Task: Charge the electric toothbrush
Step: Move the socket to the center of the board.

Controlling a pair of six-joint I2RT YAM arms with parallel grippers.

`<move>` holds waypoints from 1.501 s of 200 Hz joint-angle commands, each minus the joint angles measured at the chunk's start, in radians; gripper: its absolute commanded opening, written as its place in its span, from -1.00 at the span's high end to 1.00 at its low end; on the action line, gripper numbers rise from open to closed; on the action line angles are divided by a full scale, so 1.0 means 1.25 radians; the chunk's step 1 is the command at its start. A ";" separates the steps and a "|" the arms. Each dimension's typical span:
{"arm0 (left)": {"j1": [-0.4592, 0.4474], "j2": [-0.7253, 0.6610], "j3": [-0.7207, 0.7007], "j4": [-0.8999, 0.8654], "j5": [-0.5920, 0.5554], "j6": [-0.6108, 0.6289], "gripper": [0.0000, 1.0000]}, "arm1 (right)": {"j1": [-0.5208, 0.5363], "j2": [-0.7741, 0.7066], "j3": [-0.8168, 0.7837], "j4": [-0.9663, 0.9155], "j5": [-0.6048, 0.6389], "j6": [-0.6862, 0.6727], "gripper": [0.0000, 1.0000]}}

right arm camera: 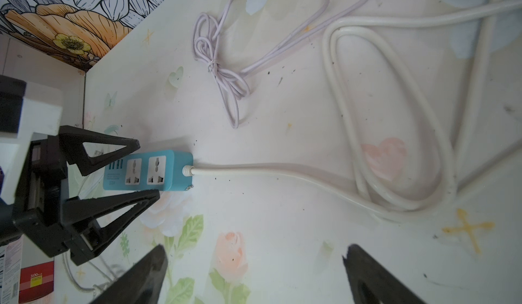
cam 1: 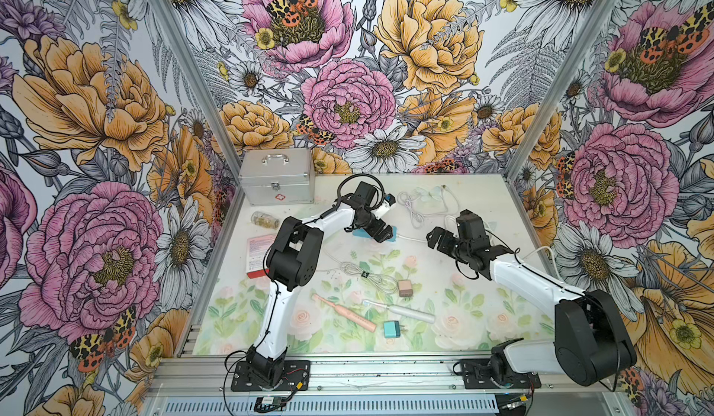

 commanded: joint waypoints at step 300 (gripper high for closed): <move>-0.265 0.170 0.366 -0.211 -0.393 -0.766 -0.58 | -0.079 -0.043 0.014 -0.147 -0.083 -0.048 -0.99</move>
